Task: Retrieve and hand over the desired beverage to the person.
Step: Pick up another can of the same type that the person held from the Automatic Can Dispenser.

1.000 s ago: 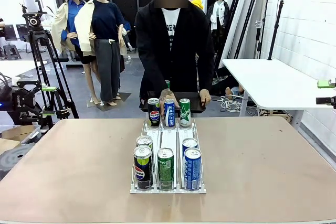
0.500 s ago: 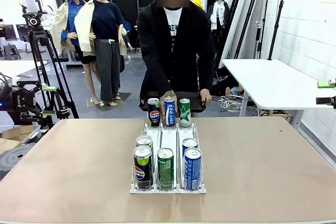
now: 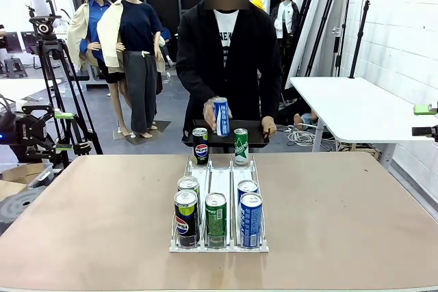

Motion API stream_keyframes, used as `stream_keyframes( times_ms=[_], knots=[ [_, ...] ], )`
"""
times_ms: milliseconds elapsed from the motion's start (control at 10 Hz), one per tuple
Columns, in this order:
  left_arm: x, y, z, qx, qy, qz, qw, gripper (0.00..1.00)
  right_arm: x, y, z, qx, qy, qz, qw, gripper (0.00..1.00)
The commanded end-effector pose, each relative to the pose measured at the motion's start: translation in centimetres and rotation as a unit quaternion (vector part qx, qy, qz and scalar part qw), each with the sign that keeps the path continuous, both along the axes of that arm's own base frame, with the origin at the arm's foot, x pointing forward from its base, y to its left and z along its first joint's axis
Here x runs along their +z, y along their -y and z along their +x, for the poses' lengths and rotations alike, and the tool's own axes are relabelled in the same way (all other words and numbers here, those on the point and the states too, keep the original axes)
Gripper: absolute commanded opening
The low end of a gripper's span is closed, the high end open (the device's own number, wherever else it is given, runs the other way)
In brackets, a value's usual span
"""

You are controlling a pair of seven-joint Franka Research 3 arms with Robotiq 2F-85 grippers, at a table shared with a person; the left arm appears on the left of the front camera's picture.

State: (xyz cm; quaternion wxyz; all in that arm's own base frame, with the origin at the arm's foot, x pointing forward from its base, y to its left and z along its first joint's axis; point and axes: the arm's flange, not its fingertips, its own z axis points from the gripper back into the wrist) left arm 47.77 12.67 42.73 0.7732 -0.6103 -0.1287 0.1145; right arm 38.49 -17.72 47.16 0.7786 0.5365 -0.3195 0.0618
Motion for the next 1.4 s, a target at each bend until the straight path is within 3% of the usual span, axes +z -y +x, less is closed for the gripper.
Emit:
stream_keyframes(
  times_ms=[0, 1300],
  knots=[
    [0.14, -0.06, -0.08, -0.003, 0.001, -0.005, 1.000, 1.00, -0.03, -0.05, -0.03, 0.000, -0.002, 0.003, 1.000, 1.00],
    [0.14, -0.06, -0.08, -0.003, 0.001, -0.005, 1.000, 1.00, -0.03, -0.05, -0.03, 0.000, -0.002, 0.003, 1.000, 1.00]
  ],
)
